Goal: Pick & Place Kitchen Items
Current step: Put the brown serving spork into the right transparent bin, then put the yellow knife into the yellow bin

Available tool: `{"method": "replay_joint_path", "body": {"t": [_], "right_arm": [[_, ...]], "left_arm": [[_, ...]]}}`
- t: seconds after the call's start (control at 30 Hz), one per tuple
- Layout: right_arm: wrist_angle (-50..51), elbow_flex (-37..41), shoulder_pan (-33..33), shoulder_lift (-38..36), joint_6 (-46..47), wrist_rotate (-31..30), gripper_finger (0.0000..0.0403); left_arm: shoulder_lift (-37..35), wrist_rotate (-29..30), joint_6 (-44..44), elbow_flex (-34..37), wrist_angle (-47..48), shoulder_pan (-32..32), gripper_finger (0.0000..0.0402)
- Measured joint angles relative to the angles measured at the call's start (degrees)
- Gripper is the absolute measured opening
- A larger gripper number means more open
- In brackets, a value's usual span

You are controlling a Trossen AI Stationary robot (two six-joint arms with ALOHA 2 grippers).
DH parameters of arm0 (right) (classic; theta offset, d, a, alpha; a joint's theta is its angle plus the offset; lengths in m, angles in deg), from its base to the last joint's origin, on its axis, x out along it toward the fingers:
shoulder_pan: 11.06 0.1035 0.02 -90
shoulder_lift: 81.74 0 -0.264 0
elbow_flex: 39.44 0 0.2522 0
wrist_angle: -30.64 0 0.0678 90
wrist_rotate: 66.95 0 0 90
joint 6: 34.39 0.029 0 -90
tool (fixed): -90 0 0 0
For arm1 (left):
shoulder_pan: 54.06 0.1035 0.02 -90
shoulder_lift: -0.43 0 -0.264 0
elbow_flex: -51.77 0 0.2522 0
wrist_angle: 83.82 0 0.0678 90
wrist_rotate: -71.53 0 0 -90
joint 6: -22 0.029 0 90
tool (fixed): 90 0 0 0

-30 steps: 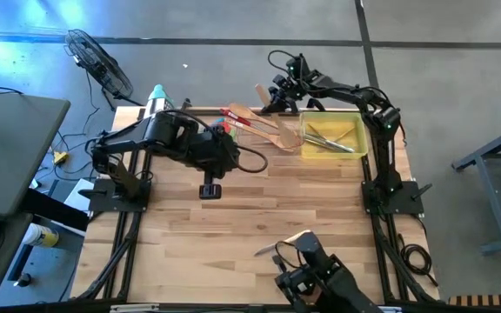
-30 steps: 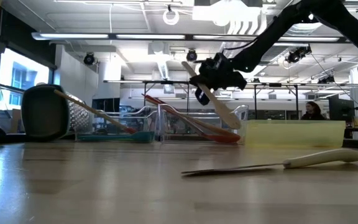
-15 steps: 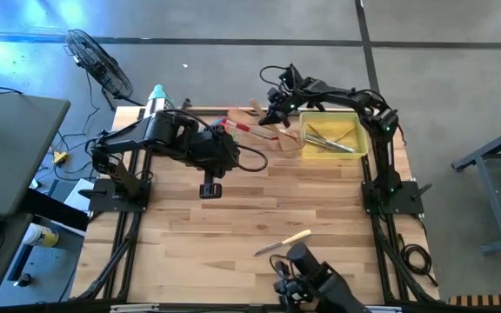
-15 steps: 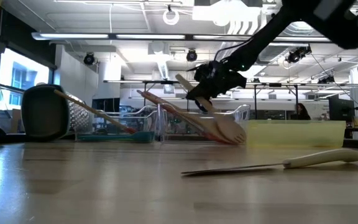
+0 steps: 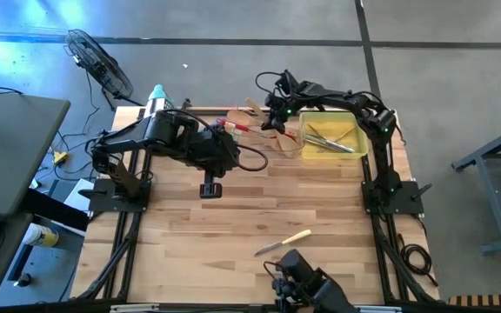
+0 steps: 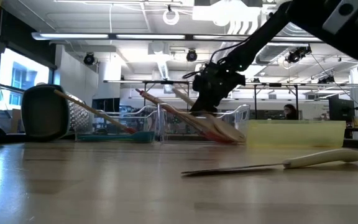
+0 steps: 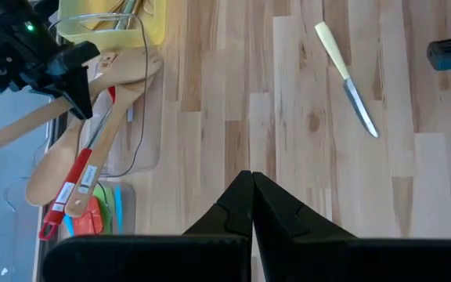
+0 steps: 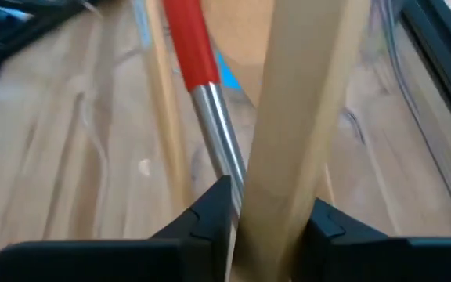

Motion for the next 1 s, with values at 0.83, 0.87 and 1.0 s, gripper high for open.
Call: {"method": "replay_joint_path", "body": {"t": [0.83, 0.87, 1.0], "right_arm": [[8.39, -0.11, 10.86, -19.02, -3.15, -21.93, 0.0304], [9.53, -0.11, 11.40, -20.70, -3.10, -21.20, 0.0303], [16.53, -0.15, 13.96, -27.98, -2.60, -15.71, 0.0303]], "left_arm": [[0.05, -1.43, 0.35, 0.00, -0.46, 0.00, 0.0000], [0.36, -1.77, -0.68, -0.01, -0.81, 0.00, 0.0000], [1.43, -2.76, -5.56, 0.07, -1.42, 0.00, 0.0000]]}}
